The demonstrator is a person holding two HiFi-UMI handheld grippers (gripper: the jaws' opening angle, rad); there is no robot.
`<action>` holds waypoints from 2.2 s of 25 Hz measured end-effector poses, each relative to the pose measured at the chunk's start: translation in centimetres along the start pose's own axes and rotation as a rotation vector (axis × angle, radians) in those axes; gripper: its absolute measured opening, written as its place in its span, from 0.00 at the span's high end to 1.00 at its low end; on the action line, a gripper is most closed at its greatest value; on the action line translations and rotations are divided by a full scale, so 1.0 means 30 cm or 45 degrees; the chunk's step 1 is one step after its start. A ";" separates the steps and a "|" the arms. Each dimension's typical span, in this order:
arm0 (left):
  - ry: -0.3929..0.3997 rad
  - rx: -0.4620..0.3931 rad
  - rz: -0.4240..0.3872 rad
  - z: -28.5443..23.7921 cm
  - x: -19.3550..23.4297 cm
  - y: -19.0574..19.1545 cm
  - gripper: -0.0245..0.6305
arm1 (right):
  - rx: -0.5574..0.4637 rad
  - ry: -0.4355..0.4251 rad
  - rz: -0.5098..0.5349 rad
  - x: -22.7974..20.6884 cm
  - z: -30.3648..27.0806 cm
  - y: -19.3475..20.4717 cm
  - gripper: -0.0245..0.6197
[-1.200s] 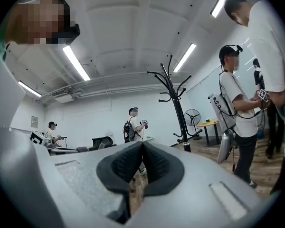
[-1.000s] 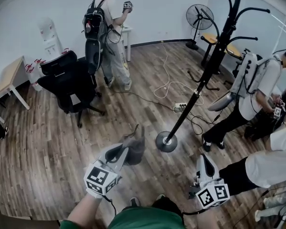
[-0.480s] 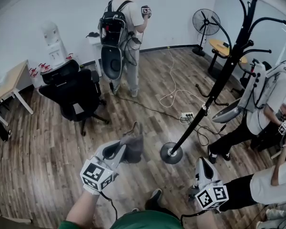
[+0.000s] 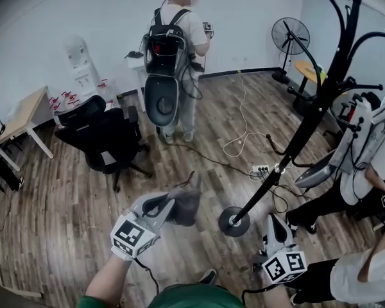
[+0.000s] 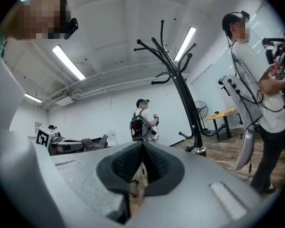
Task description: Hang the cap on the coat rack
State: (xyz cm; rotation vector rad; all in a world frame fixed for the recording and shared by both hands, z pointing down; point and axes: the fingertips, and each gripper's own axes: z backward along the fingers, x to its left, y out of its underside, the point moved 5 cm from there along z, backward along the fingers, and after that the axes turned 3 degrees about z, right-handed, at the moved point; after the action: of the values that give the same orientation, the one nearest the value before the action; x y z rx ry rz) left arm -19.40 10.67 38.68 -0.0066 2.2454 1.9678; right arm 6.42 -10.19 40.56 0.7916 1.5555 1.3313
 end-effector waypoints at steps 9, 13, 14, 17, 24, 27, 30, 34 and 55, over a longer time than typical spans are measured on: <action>0.022 0.003 -0.058 -0.305 0.013 -0.064 0.90 | -0.017 0.011 -0.007 -0.201 -0.072 -0.041 0.96; 0.052 -0.008 -0.066 -0.438 0.034 -0.096 0.90 | -0.031 0.065 -0.007 -0.281 -0.061 -0.062 0.96; 0.066 -0.012 -0.067 -0.473 0.038 -0.102 0.90 | -0.030 0.084 -0.009 -0.300 -0.055 -0.061 0.96; 0.122 -0.026 -0.078 -0.581 0.067 -0.112 0.90 | -0.028 0.151 -0.009 -0.340 -0.051 -0.051 0.96; 0.308 -0.055 -0.077 -0.876 0.154 -0.095 0.90 | -0.036 0.383 0.007 -0.415 -0.096 -0.046 0.96; 0.384 -0.051 -0.086 -1.003 0.155 -0.080 0.90 | -0.036 0.468 0.017 -0.453 -0.109 -0.050 0.96; 0.462 -0.060 -0.117 -1.109 0.171 -0.035 0.90 | -0.047 0.540 0.020 -0.472 -0.136 -0.029 0.96; 0.579 -0.063 -0.143 -1.226 0.188 0.015 0.90 | -0.059 0.625 0.031 -0.455 -0.168 -0.003 0.96; 1.079 0.050 -0.178 -1.618 0.107 0.190 0.90 | -0.108 0.952 0.020 -0.366 -0.215 0.023 0.96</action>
State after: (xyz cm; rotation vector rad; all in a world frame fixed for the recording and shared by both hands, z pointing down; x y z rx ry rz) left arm -28.72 -36.07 49.96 -1.1557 2.6110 2.0741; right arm 4.57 -22.41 43.75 0.2440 2.0327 1.8115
